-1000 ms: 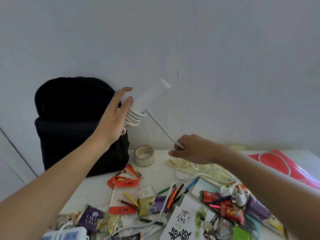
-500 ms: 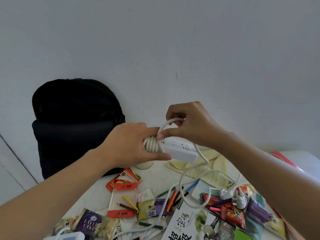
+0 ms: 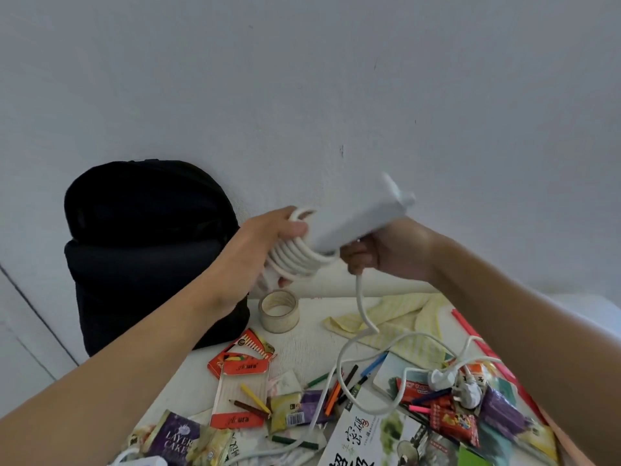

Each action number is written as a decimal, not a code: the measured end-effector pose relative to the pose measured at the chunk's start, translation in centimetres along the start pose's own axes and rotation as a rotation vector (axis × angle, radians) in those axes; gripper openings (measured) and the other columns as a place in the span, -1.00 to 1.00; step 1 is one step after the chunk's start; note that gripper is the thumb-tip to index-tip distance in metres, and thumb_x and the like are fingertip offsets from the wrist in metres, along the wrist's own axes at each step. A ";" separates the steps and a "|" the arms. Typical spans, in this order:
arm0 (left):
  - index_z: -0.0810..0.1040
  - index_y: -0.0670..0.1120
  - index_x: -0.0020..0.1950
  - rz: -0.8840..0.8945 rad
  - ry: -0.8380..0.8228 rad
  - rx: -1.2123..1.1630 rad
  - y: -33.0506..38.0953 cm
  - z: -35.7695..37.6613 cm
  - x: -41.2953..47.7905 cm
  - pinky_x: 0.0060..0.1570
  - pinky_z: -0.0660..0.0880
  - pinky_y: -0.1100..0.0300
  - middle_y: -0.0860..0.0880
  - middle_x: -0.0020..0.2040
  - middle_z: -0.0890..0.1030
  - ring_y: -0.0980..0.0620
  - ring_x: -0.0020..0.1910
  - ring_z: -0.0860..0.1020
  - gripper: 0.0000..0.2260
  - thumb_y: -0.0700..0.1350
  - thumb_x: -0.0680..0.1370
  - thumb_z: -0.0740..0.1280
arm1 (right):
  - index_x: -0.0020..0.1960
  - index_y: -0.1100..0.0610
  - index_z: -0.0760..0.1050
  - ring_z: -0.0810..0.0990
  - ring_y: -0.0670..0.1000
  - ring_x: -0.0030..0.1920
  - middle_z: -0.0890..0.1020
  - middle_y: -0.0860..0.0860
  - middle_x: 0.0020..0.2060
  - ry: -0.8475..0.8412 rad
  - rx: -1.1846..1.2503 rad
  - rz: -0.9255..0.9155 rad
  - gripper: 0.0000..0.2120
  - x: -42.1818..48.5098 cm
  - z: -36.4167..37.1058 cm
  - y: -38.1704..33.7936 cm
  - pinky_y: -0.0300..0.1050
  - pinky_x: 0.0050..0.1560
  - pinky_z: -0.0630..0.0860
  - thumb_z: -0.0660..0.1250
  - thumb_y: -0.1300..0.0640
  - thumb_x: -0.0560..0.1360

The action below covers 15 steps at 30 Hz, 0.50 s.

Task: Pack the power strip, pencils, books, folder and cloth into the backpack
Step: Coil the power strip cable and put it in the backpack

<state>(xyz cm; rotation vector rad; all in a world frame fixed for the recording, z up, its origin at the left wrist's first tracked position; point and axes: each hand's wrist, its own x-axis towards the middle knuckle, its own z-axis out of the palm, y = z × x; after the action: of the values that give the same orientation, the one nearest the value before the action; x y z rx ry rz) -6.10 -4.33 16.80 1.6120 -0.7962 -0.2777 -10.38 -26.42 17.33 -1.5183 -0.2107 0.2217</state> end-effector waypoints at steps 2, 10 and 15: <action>0.49 -0.33 0.08 0.030 0.069 -0.146 -0.5 0.0 0.6 -0.34 0.41 0.06 -0.44 -0.09 0.52 -0.25 -0.20 0.49 -0.48 0.13 0.45 0.34 | -0.30 0.12 0.32 0.16 0.01 -0.46 0.18 0.00 -0.46 -0.030 0.040 0.112 -0.58 0.0 0.4 1.0 -0.14 -0.36 0.34 0.12 -0.09 0.64; 0.62 0.03 -0.31 0.005 0.415 0.008 -1.5 -3.7 2.3 -0.39 0.49 0.09 -0.10 -0.31 0.58 -0.12 -0.32 0.58 -0.71 -0.08 0.62 0.33 | -0.31 0.15 0.29 0.24 -0.06 -0.48 0.31 -0.12 -0.51 0.214 -0.803 -0.016 -0.50 -2.0 -0.1 2.0 -0.17 -0.31 0.28 0.19 -0.20 0.63; 0.59 -0.06 -0.20 -0.067 0.379 0.107 -3.6 -4.0 2.6 -0.33 0.48 0.07 -0.03 -0.34 0.56 -0.02 -0.36 0.56 -0.77 -0.01 0.62 0.37 | -0.09 0.07 0.38 0.34 -0.08 -0.51 0.41 -0.07 -0.46 0.095 -1.314 -0.250 -0.72 -2.3 1.8 2.0 -0.24 -0.41 0.26 0.13 -0.08 0.68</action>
<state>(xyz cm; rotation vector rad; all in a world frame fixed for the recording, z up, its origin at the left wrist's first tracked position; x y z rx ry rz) -0.65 -2.89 14.94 1.7255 -0.4724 0.0266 -13.08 -25.28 15.39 -2.7613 -0.5244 -0.2640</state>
